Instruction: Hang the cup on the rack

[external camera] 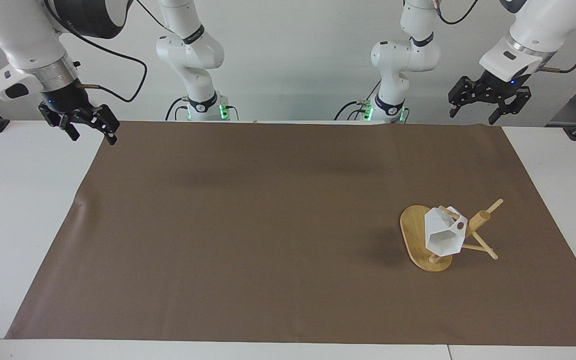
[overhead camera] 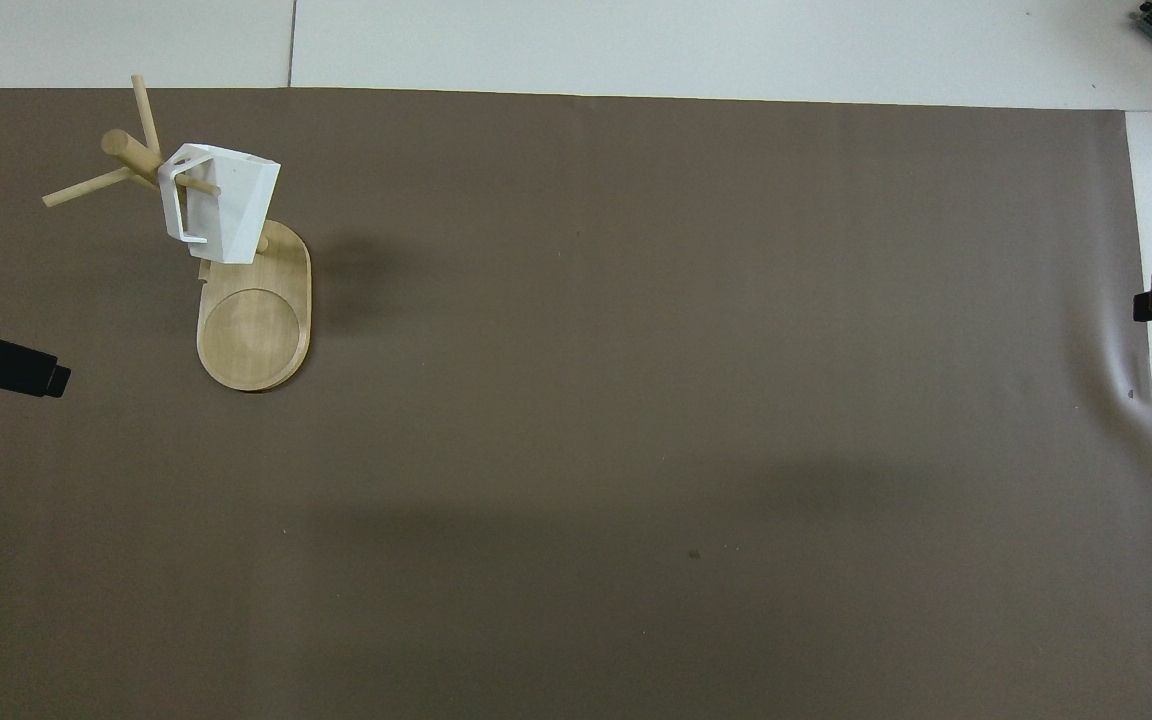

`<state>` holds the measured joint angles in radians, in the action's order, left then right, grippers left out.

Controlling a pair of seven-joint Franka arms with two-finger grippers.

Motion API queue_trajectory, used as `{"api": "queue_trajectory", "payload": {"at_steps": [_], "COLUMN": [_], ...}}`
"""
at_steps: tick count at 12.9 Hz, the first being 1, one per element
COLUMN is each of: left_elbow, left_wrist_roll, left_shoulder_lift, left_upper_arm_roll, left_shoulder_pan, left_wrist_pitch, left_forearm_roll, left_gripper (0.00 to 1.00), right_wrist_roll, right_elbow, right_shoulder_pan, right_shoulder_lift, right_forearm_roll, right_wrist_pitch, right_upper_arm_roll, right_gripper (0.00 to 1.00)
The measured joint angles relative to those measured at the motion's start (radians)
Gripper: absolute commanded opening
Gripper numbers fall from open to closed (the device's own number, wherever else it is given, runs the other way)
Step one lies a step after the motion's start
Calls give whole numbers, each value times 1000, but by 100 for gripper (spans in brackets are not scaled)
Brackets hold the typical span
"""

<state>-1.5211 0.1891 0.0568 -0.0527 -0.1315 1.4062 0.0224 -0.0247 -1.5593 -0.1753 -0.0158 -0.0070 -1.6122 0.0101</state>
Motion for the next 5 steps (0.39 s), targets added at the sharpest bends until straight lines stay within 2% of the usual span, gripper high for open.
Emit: {"api": "queue_trajectory", "payload": {"at_steps": [5], "left_elbow": [7], "left_wrist_roll": [0], "left_shoulder_lift": [-1], "left_upper_arm_roll": [3], "left_shoulder_pan": [8], "left_wrist_pitch": [16], "left_forearm_roll": [0], "left_gripper": [100], "right_wrist_roll": [0], "right_elbow": [0], "right_shoulder_pan": [0], "right_shoulder_lift": [0], "right_forearm_roll": [0], "right_wrist_pitch": [0], "right_upper_arm_roll": [0], "right_gripper": [100]}}
